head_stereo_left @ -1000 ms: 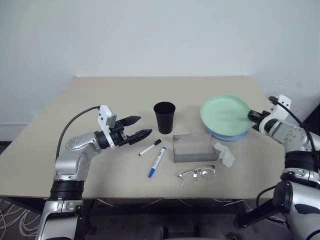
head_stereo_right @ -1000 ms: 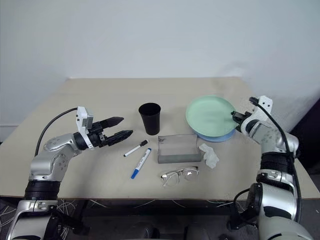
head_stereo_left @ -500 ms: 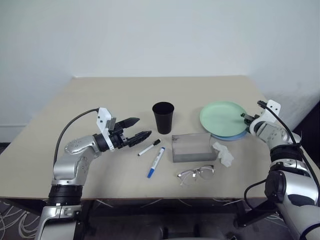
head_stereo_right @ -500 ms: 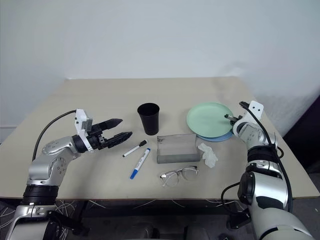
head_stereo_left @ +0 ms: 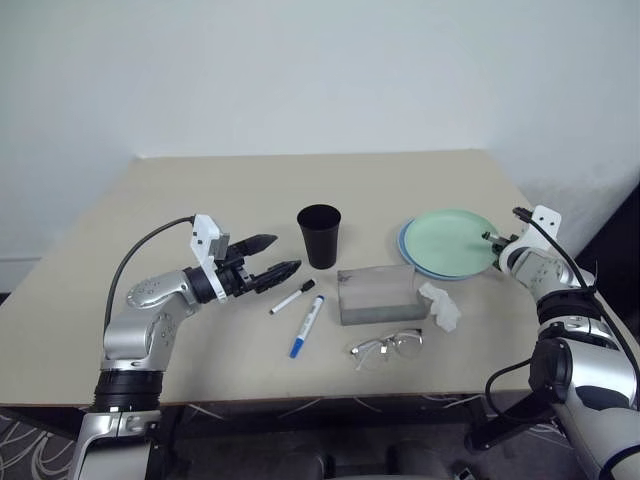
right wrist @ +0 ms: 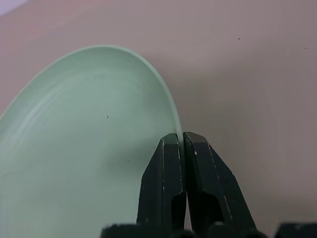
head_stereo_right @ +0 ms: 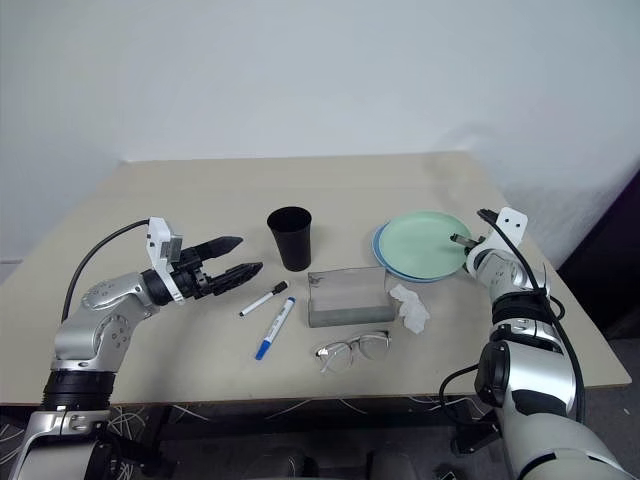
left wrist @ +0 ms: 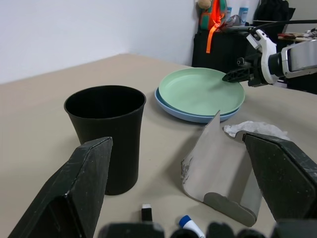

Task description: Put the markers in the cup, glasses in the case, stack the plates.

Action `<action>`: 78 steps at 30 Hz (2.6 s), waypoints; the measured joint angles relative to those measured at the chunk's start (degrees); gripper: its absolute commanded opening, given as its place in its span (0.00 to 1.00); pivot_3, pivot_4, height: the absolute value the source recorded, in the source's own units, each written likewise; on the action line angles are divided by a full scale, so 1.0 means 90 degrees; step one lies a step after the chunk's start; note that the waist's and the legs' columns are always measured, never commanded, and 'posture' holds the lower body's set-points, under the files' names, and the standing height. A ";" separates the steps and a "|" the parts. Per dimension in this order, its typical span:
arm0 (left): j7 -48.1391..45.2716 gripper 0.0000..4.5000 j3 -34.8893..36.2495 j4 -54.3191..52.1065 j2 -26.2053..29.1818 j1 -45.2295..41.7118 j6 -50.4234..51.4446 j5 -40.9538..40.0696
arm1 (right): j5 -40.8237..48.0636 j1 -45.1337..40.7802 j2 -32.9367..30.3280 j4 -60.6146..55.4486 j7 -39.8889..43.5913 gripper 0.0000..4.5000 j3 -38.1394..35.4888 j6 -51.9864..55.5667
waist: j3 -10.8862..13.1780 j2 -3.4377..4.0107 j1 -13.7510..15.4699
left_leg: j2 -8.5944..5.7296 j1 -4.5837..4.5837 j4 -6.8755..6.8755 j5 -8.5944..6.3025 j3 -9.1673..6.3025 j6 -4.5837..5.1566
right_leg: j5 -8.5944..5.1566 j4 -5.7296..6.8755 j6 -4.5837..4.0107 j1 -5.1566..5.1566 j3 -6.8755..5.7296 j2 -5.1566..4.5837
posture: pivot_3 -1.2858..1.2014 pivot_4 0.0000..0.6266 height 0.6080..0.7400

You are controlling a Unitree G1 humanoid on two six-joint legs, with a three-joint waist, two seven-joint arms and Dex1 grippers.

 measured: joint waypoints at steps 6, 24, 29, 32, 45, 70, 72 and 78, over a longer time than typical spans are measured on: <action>-0.0010 1.00 0.0051 0.0002 0.0004 0.0000 -0.0001 0.0001 | -0.0006 -0.0010 0.0092 0.0009 0.0036 0.00 0.0017 0.0015 | 0.0000 0.0000 -0.0016 | 0.0000 0.0000 0.0000 0.0000 0.0000 0.0000 | 0.0002 0.0000 0.0003 0.0000 0.0001 -0.0001 | 0.52 0.00 0.94; -0.0011 1.00 0.0051 0.0001 0.0003 0.0000 -0.0003 0.0002 | -0.0018 -0.0110 0.0135 0.0017 0.0245 0.62 0.0157 0.0198 | 0.0000 0.0001 -0.0098 | 0.0000 0.0002 0.0001 0.0000 -0.0001 0.0001 | 0.0007 0.0003 0.0011 0.0000 0.0001 -0.0001 | 0.52 0.00 0.94; -0.0007 1.00 0.0052 -0.0002 0.0002 0.0004 -0.0009 0.0003 | -0.0033 0.0011 -0.0088 -0.0665 0.0943 0.99 0.0599 0.0804 | 0.0000 0.0004 -0.0090 | 0.0002 0.0000 0.0003 0.0001 -0.0004 0.0001 | 0.0007 0.0007 0.0011 -0.0001 0.0001 -0.0001 | 0.52 0.00 0.94; -0.0010 1.00 0.0051 -0.0006 0.0003 0.0008 -0.0011 0.0004 | -0.0031 0.0312 -0.0365 -0.1463 0.1519 0.99 0.0939 0.1190 | 0.0000 0.0004 -0.0072 | 0.0006 -0.0003 0.0006 0.0000 -0.0007 0.0001 | 0.0006 0.0005 0.0013 0.0000 0.0000 -0.0003 | 0.52 0.00 0.94; -0.0072 1.00 0.0049 0.0020 0.0027 -0.0034 -0.0026 0.0015 | 0.0169 0.1834 -0.1967 -0.4616 0.4420 0.99 0.2286 0.2318 | 0.0001 0.0003 -0.0063 | 0.0022 -0.0004 0.0019 -0.0008 0.0001 -0.0013 | -0.0001 0.0008 0.0004 0.0000 -0.0009 -0.0004 | 0.52 0.00 0.94; 0.0001 1.00 0.0053 0.0011 0.0025 -0.0035 -0.0015 0.0034 | -0.0456 0.2425 -0.1814 -0.5224 0.5303 0.99 0.3774 0.1597 | 0.0001 -0.0009 0.0117 | 0.0021 -0.0004 0.0022 -0.0015 0.0001 -0.0026 | -0.0001 0.0006 0.0005 0.0000 -0.0015 -0.0007 | 0.52 0.00 0.94; 0.0008 1.00 0.0053 0.0004 0.0025 -0.0030 -0.0014 0.0034 | -0.0536 0.2425 -0.1794 -0.5155 0.5311 0.99 0.3796 0.1426 | 0.0001 -0.0010 0.0116 | 0.0021 -0.0002 0.0023 -0.0015 0.0001 -0.0026 | -0.0001 0.0006 0.0005 0.0001 -0.0015 -0.0007 | 0.52 0.00 0.94; 0.0036 1.00 0.0053 -0.0002 0.0025 0.0031 -0.0010 0.0032 | -0.0704 0.2425 -0.1787 -0.4983 0.5362 0.99 0.3849 0.0984 | 0.0000 -0.0013 0.0118 | 0.0023 0.0001 0.0032 -0.0015 0.0000 -0.0027 | -0.0002 0.0006 0.0004 0.0005 -0.0017 -0.0007 | 0.52 0.00 0.94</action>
